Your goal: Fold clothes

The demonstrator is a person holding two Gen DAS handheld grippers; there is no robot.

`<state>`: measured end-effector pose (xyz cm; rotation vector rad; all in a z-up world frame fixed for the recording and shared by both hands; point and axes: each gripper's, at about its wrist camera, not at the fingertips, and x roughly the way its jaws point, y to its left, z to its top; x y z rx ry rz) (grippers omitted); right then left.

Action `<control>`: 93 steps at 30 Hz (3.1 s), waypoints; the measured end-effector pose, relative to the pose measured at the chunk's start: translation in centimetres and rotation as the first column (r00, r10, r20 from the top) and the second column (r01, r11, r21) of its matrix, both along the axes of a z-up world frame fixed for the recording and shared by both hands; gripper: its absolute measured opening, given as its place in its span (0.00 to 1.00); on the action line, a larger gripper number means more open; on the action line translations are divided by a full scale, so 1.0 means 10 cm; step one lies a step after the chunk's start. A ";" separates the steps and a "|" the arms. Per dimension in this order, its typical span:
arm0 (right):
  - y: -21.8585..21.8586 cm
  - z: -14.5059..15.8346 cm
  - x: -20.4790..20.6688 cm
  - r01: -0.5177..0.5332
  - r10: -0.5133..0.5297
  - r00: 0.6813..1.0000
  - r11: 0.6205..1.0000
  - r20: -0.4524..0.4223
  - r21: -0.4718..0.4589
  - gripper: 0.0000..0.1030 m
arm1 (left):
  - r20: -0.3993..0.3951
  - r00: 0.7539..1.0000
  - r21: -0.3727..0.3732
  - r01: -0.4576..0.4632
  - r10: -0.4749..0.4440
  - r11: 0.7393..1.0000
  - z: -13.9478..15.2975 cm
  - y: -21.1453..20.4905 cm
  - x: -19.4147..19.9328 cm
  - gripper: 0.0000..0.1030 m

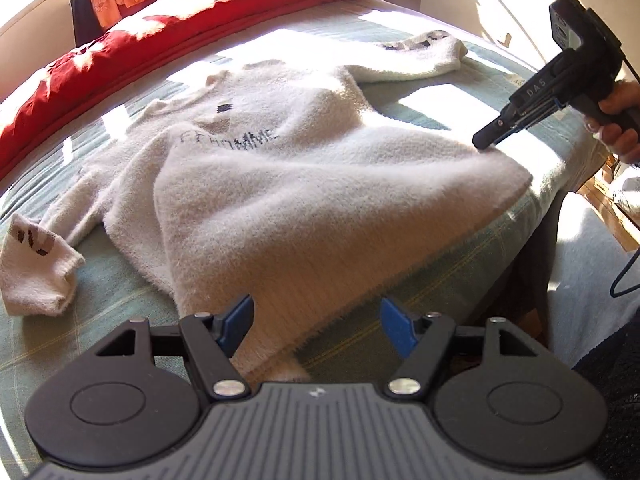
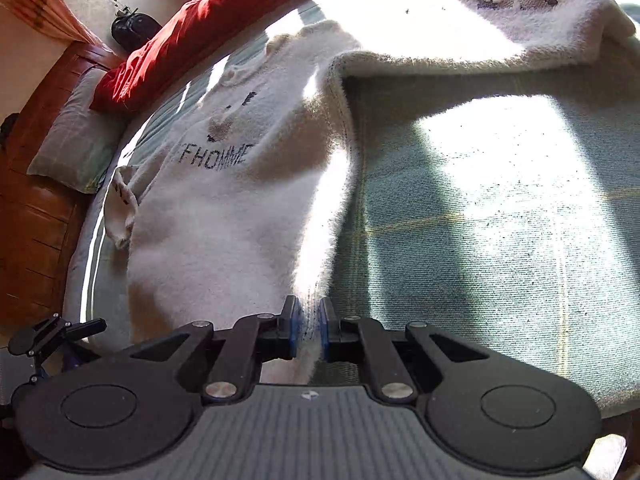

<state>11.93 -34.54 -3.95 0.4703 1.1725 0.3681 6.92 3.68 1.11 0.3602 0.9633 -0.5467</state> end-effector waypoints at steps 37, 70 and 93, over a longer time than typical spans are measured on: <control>0.46 -0.26 0.30 -0.036 0.033 0.999 0.997 -0.037 -0.061 0.46 | -0.338 0.771 -0.353 -0.635 0.540 0.687 -1.14 1.21 1.66 0.32; 0.40 -0.67 0.10 -0.013 0.045 0.980 0.987 -0.193 0.161 0.55 | -0.297 0.764 -0.294 -0.644 0.573 0.706 -0.90 1.58 1.24 0.36; 0.31 0.19 0.22 -0.165 0.186 0.981 0.946 0.050 -0.279 0.11 | 0.153 0.966 0.031 -0.218 0.210 0.976 -0.08 0.84 0.49 0.66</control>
